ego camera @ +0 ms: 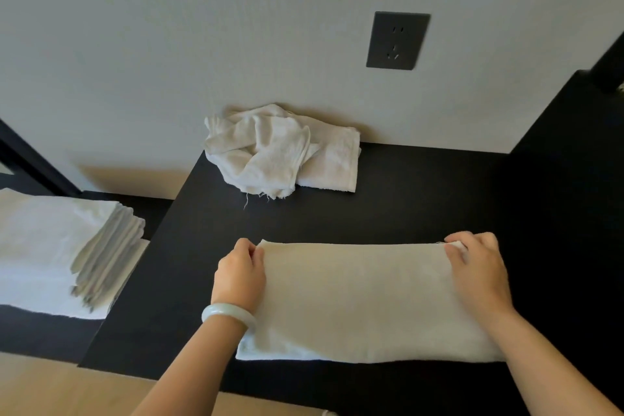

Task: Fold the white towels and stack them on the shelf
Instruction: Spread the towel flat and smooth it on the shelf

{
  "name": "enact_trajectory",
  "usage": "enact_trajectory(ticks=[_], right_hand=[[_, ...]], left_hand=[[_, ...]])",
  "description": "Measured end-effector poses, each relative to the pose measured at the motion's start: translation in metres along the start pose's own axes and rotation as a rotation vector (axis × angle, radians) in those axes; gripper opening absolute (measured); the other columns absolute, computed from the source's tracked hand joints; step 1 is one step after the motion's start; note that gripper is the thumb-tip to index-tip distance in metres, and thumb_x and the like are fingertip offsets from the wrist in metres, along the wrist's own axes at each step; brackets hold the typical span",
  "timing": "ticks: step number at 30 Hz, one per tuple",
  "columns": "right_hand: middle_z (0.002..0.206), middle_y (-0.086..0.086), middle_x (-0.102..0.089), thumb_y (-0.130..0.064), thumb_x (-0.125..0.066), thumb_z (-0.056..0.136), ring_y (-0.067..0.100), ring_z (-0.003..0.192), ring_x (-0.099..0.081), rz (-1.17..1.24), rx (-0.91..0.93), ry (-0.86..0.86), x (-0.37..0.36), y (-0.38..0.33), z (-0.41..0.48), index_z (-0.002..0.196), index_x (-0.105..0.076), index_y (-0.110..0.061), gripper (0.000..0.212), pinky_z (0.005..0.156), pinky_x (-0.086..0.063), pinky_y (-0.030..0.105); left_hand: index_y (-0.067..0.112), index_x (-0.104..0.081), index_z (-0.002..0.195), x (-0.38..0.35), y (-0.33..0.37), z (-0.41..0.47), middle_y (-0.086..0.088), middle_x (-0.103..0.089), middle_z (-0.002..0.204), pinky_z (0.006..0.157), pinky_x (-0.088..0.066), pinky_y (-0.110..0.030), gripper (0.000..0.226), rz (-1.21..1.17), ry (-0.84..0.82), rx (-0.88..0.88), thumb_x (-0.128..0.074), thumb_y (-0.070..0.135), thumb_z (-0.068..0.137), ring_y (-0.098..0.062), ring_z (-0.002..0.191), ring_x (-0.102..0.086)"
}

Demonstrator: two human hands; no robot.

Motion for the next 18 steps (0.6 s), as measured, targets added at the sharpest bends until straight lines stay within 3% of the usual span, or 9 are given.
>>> enact_trajectory(ticks=[2, 5, 7, 9, 12, 16, 18], right_hand=[[0.118, 0.001, -0.041, -0.027, -0.055, 0.099, 0.009, 0.081, -0.051, -0.001, -0.066, 0.015, 0.003, -0.001, -0.001, 0.114, -0.061, -0.018, 0.019, 0.064, -0.039, 0.022], [0.136, 0.013, -0.046, -0.024, -0.062, 0.094, 0.03, 0.118, -0.05, -0.215, -0.021, 0.108, 0.008, -0.013, -0.008, 0.13, -0.057, -0.007, 0.04, 0.093, -0.047, 0.043], [0.144, 0.012, -0.047, -0.024, -0.06, 0.094, 0.03, 0.133, -0.044, -0.286, 0.18, 0.09, 0.005, -0.024, -0.02, 0.138, -0.052, -0.009, 0.047, 0.107, -0.039, 0.047], [0.158, 0.002, -0.035, -0.037, -0.043, 0.101, 0.019, 0.148, -0.027, -0.342, 0.331, -0.121, -0.005, -0.022, -0.033, 0.152, -0.036, -0.017, 0.055, 0.12, -0.018, 0.039], [0.165, -0.01, -0.002, -0.059, -0.004, 0.097, 0.002, 0.148, 0.011, -0.428, 0.308, -0.337, -0.013, -0.008, -0.036, 0.157, 0.0, -0.03, 0.067, 0.118, 0.017, 0.031], [0.163, -0.006, 0.008, -0.064, 0.002, 0.094, 0.01, 0.147, 0.02, -0.542, 0.276, -0.245, -0.009, -0.011, -0.037, 0.155, 0.006, -0.027, 0.072, 0.112, 0.032, 0.034], [0.164, -0.007, 0.013, -0.067, 0.008, 0.091, 0.009, 0.146, 0.023, -0.564, 0.296, -0.307, -0.012, -0.006, -0.047, 0.151, 0.016, -0.034, 0.069, 0.108, 0.037, 0.033]], left_hand=[[0.013, -0.053, 0.089, 0.0, 0.001, 0.0, -0.004, -0.059, 0.078, 0.055, -0.041, -0.03, 0.024, 0.015, -0.008, 0.0, -0.044, 0.031, 0.101, -0.02, 0.068, -0.056], [0.013, -0.051, 0.09, -0.001, 0.002, 0.001, -0.003, -0.058, 0.079, 0.055, -0.039, -0.03, 0.023, 0.037, -0.013, 0.015, -0.045, 0.033, 0.101, -0.02, 0.069, -0.056], [0.014, -0.05, 0.092, -0.001, 0.003, 0.001, -0.002, -0.058, 0.08, 0.056, -0.039, -0.031, 0.023, 0.053, -0.025, 0.031, -0.044, 0.034, 0.101, -0.019, 0.07, -0.056], [0.013, -0.049, 0.092, -0.002, 0.003, -0.002, -0.003, -0.057, 0.082, 0.06, -0.041, -0.034, 0.024, 0.067, -0.024, 0.021, -0.042, 0.034, 0.102, -0.02, 0.072, -0.055], [0.012, -0.047, 0.091, -0.004, 0.005, -0.008, -0.003, -0.054, 0.086, 0.067, -0.042, -0.037, 0.023, 0.078, -0.006, 0.0, -0.04, 0.031, 0.103, -0.025, 0.077, -0.054], [0.011, -0.048, 0.094, -0.001, 0.005, -0.007, -0.004, -0.056, 0.085, 0.06, -0.041, -0.034, 0.019, 0.031, -0.003, 0.017, -0.045, 0.027, 0.102, -0.023, 0.073, -0.054], [0.012, -0.049, 0.097, 0.006, 0.0, -0.009, -0.003, -0.058, 0.086, 0.054, -0.039, -0.028, 0.016, -0.059, -0.008, 0.05, -0.052, 0.029, 0.099, -0.017, 0.07, -0.054]])
Point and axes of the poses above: each hand's wrist, its own z-axis towards the middle knuckle, its own x-axis out of the back of the hand, y = z × x, the point moved 2 cm from there along z, towards the middle knuckle
